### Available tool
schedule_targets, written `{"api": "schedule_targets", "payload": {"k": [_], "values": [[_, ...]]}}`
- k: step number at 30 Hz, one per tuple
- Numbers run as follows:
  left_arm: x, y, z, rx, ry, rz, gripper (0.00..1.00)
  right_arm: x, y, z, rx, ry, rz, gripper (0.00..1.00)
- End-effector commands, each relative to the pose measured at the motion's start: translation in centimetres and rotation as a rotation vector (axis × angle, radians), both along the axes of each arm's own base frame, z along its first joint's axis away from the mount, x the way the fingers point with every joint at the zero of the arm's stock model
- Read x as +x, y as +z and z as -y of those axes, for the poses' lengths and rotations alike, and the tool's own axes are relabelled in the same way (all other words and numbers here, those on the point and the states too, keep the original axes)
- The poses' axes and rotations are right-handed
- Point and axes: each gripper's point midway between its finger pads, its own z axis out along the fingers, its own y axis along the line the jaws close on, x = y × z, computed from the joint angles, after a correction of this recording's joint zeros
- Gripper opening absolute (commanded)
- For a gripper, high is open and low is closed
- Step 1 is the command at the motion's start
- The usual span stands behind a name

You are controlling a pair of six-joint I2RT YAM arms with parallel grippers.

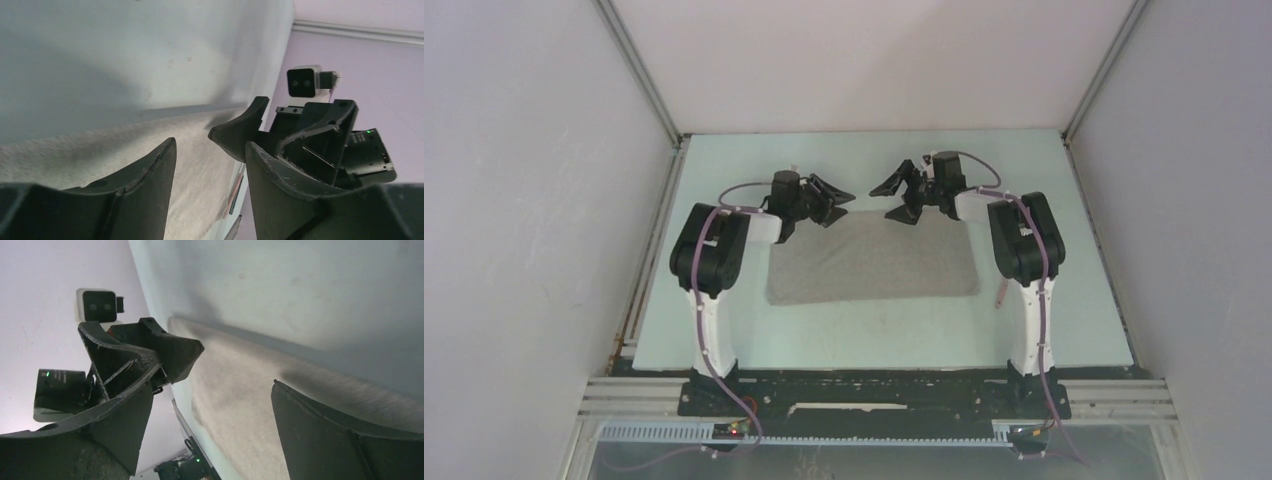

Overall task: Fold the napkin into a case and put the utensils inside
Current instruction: Smooth out the rectangle-folded napkin at the center of the board.

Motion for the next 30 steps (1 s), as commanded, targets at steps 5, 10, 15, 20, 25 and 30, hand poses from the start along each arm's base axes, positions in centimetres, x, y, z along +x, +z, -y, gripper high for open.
{"api": "schedule_targets", "payload": {"k": [5, 10, 15, 20, 25, 30], "values": [[3.0, -1.0, -1.2, -0.032, 0.075, 0.015, 0.56, 2.8, -2.6, 2.3, 0.016, -0.077, -0.038, 0.96], [2.9, -2.6, -4.8, -0.008, 0.133, -0.019, 0.56, 3.5, -3.8, 7.1, -0.019, -0.141, -0.066, 0.96], [2.8, -2.1, -7.5, 0.056, 0.142, -0.009, 0.58, 3.4, -1.6, 11.4, -0.078, -0.134, -0.038, 0.97], [2.8, 3.1, -8.6, 0.202, 0.094, 0.076, 0.62, 0.3, 3.3, 16.5, -0.407, -0.051, -0.001, 0.98], [1.1, 11.4, -9.1, 0.273, 0.062, 0.199, 0.63, -6.4, 4.7, 20.6, -0.717, -0.052, -0.062, 0.90], [-3.7, 16.3, -9.8, 0.339, 0.000, 0.278, 0.65, -10.1, 3.7, 21.7, -0.810, -0.049, -0.084, 0.74]]}}
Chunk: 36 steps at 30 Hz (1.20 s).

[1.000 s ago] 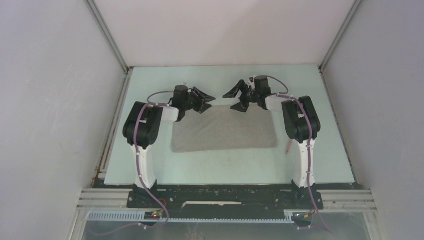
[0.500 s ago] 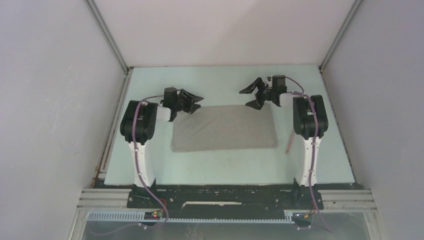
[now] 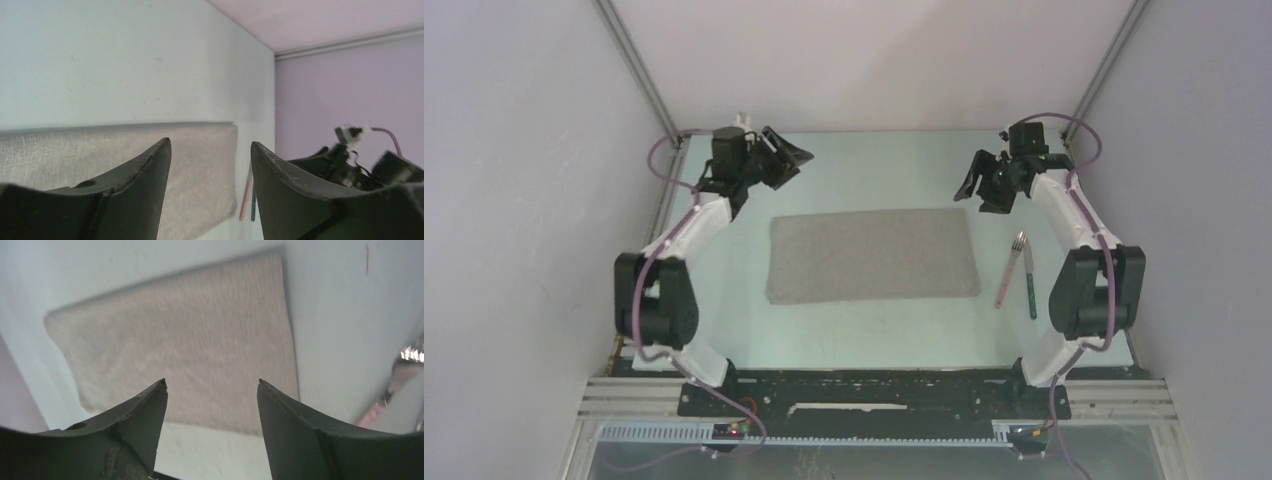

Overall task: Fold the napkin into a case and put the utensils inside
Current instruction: Smooth out the rectangle-folded napkin at the center of the board, then pick up the rectangle-folded napkin from the center of the board.

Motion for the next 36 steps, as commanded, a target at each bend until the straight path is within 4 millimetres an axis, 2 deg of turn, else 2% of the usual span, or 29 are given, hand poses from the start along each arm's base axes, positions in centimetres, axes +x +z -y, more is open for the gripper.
{"api": "schedule_targets", "payload": {"k": [1, 5, 8, 14, 19, 26, 36], "values": [[-5.2, 4.1, -0.7, 0.119, -0.081, 0.069, 0.65, -5.1, -3.5, 2.0, -0.177, 0.037, -0.143, 0.73], [-9.9, 4.0, -1.2, 0.176, -0.148, 0.065, 0.66, -5.1, -4.2, 1.1, -0.206, 0.072, -0.145, 0.75], [-12.8, 2.9, -1.6, 0.210, -0.190, 0.049, 0.66, -5.5, -5.8, 1.0, -0.234, 0.087, -0.187, 0.78], [-16.6, 1.8, -2.1, 0.246, -0.235, 0.040, 0.66, -5.2, -8.3, 0.8, -0.242, 0.098, -0.220, 0.75], [-18.1, 0.5, -2.4, 0.258, -0.243, 0.017, 0.66, -5.2, -10.2, 0.6, -0.263, 0.116, -0.257, 0.73], [-18.9, -1.1, -2.6, 0.267, -0.244, -0.012, 0.66, -5.4, -11.9, 0.8, -0.279, 0.115, -0.302, 0.76], [-18.6, -0.6, -2.6, 0.273, -0.247, 0.004, 0.67, -5.6, -14.1, 0.6, -0.301, 0.106, -0.347, 0.73]]}}
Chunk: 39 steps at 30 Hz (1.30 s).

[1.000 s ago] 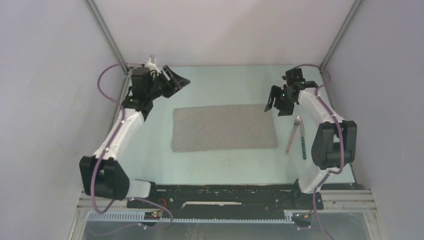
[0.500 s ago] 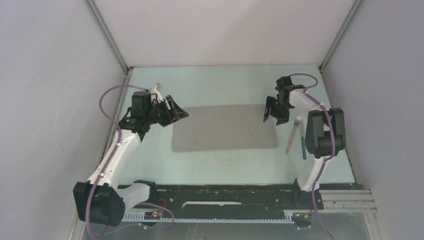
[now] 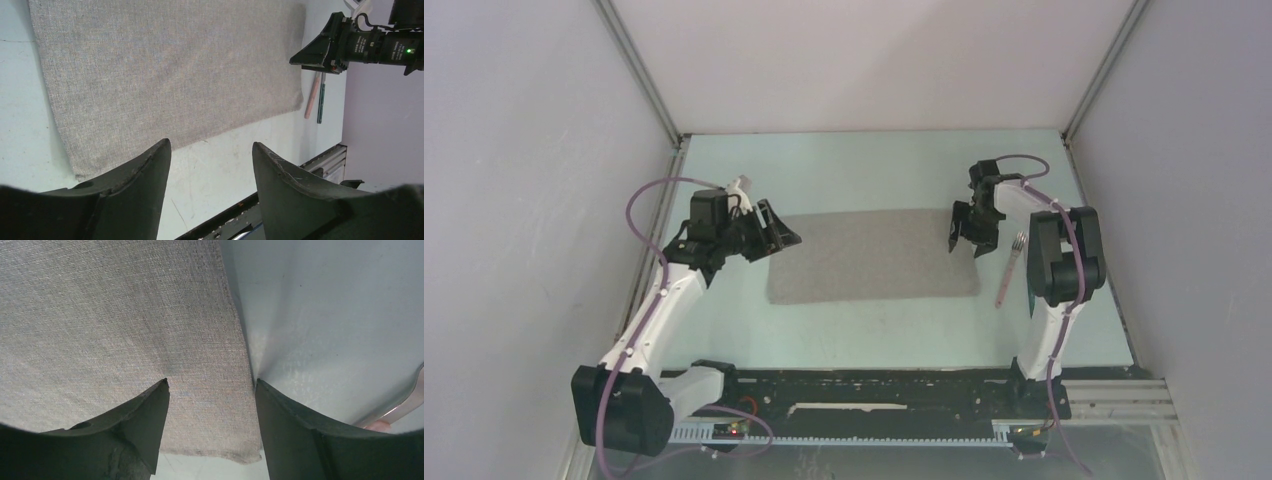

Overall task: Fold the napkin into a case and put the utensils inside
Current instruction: Pick up the rectangle-folded napkin from the center of the board.

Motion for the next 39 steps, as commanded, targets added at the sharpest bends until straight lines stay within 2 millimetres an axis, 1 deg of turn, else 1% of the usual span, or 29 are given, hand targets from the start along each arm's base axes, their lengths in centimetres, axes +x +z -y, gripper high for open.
{"api": "schedule_targets", "payload": {"k": [1, 3, 5, 6, 7, 8, 10, 12, 15, 17, 19, 20, 22, 24, 27, 28, 31, 35, 37, 39], "values": [[0.4, 1.7, 0.2, 0.004, -0.027, 0.068, 0.67, 0.2, -0.9, 0.0, -0.036, 0.006, 0.000, 0.73], [0.5, 1.7, 0.1, 0.011, -0.024, 0.072, 0.67, 0.1, -1.3, 0.1, -0.060, 0.009, -0.009, 0.73], [0.5, 1.6, 0.0, 0.017, -0.020, 0.071, 0.67, -0.1, -1.5, 0.0, -0.078, 0.010, -0.014, 0.70], [0.5, 1.5, 0.0, 0.019, -0.020, 0.070, 0.67, -0.1, -1.6, -0.1, -0.085, 0.003, -0.016, 0.66], [0.6, 1.6, 0.0, 0.019, -0.019, 0.070, 0.67, -0.1, -1.7, -0.3, -0.089, 0.006, -0.015, 0.61], [0.6, 1.7, 0.0, 0.018, -0.020, 0.074, 0.67, -0.1, -1.7, -0.5, -0.091, 0.010, -0.015, 0.55], [0.6, 2.1, 0.0, 0.018, -0.020, 0.083, 0.67, -0.4, -2.0, -1.0, -0.091, 0.014, -0.024, 0.49], [0.6, 2.6, -0.2, 0.026, -0.015, 0.094, 0.68, -0.2, -2.0, -0.8, -0.134, 0.016, -0.011, 0.43], [0.6, 3.3, -0.5, 0.044, -0.012, 0.110, 0.68, 0.0, -1.9, -0.9, -0.137, 0.016, 0.001, 0.31], [0.7, 3.3, -0.8, 0.063, -0.003, 0.114, 0.68, 0.3, -1.7, -1.0, -0.134, 0.018, 0.017, 0.22], [0.6, 2.9, -1.1, 0.079, 0.004, 0.107, 0.68, 0.7, -1.3, -1.1, -0.121, 0.029, 0.038, 0.06], [0.5, 2.7, -1.2, 0.085, 0.008, 0.102, 0.68, 1.0, -1.1, -1.2, -0.114, 0.040, 0.054, 0.00], [0.4, 1.8, -1.6, 0.106, 0.024, 0.089, 0.68, 1.3, -0.3, -1.5, -0.097, 0.062, 0.078, 0.00], [0.4, 0.5, -2.6, 0.134, 0.057, 0.061, 0.68, 1.6, 0.7, -2.2, -0.039, 0.094, 0.108, 0.00], [0.5, -1.5, -3.6, 0.148, 0.087, 0.002, 0.71, 1.5, 1.7, -2.5, 0.063, 0.086, 0.114, 0.00], [0.6, -2.4, -4.1, 0.157, 0.105, -0.034, 0.73, 1.2, 1.8, -2.7, 0.112, 0.077, 0.111, 0.00], [1.2, -4.4, -5.1, 0.160, 0.159, -0.106, 0.73, 1.2, 2.6, -2.7, 0.204, 0.056, 0.136, 0.00], [2.8, -6.5, -5.3, 0.133, 0.215, -0.139, 0.72, 1.6, 3.6, -2.5, 0.259, 0.047, 0.159, 0.00], [3.3, -7.6, -4.9, 0.102, 0.226, -0.158, 0.71, 1.9, 4.1, -1.8, 0.272, 0.031, 0.175, 0.00], [3.7, -8.2, -4.4, 0.078, 0.229, -0.162, 0.70, 2.2, 4.8, -0.5, 0.274, 0.003, 0.196, 0.00]]}}
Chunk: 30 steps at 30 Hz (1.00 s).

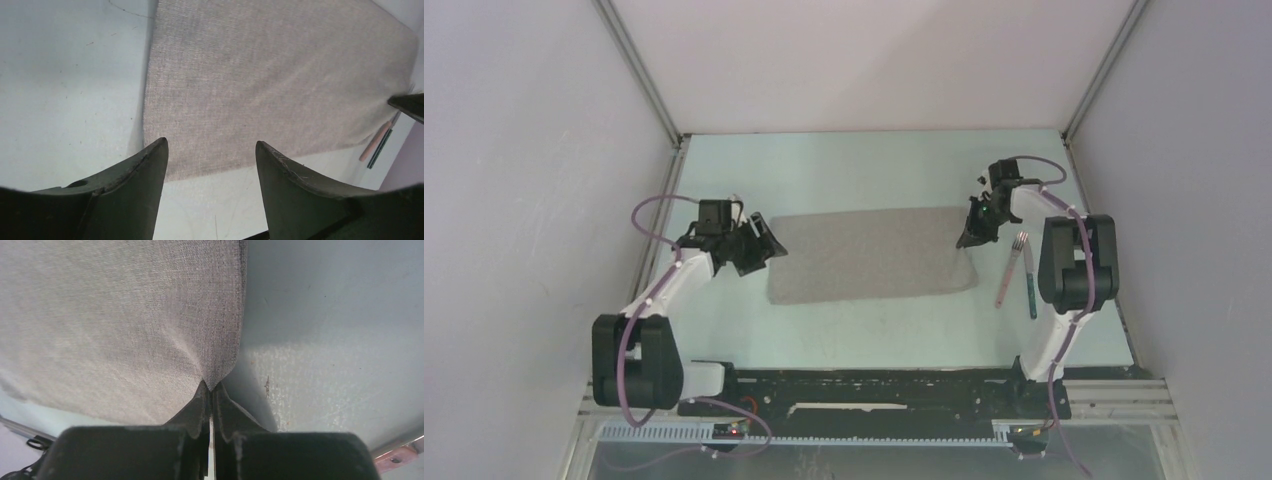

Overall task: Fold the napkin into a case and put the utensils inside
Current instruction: Pick up the rectangle-folded napkin from the center of the board, then fold the rectangle-folded napkin at the center of the board.

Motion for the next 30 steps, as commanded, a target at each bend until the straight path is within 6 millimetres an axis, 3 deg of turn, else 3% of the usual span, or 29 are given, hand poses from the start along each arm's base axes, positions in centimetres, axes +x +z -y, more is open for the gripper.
{"api": "schedule_targets", "payload": {"k": [1, 5, 15, 18, 24, 30], "values": [[2.3, -0.1, 0.9, -0.056, 0.045, 0.056, 0.71, 1.7, 3.9, 1.0, 0.077, -0.013, 0.126, 0.00], [2.4, -1.0, 1.8, -0.093, 0.047, 0.050, 0.70, 2.3, 5.3, 2.9, 0.094, -0.059, 0.167, 0.00], [1.0, -1.1, 3.9, -0.164, 0.006, 0.069, 0.70, 2.8, 5.8, 5.7, 0.069, -0.118, 0.176, 0.00], [0.7, -0.3, 4.1, -0.178, -0.002, 0.090, 0.70, 3.1, 6.8, 5.4, 0.065, -0.109, 0.199, 0.00], [0.2, 2.6, 4.1, -0.177, -0.027, 0.155, 0.71, 2.6, 7.9, 1.9, 0.027, -0.036, 0.199, 0.00], [-0.5, 5.7, 2.7, -0.110, -0.030, 0.225, 0.71, -0.2, 8.4, -9.6, -0.019, 0.128, 0.158, 0.00]]}}
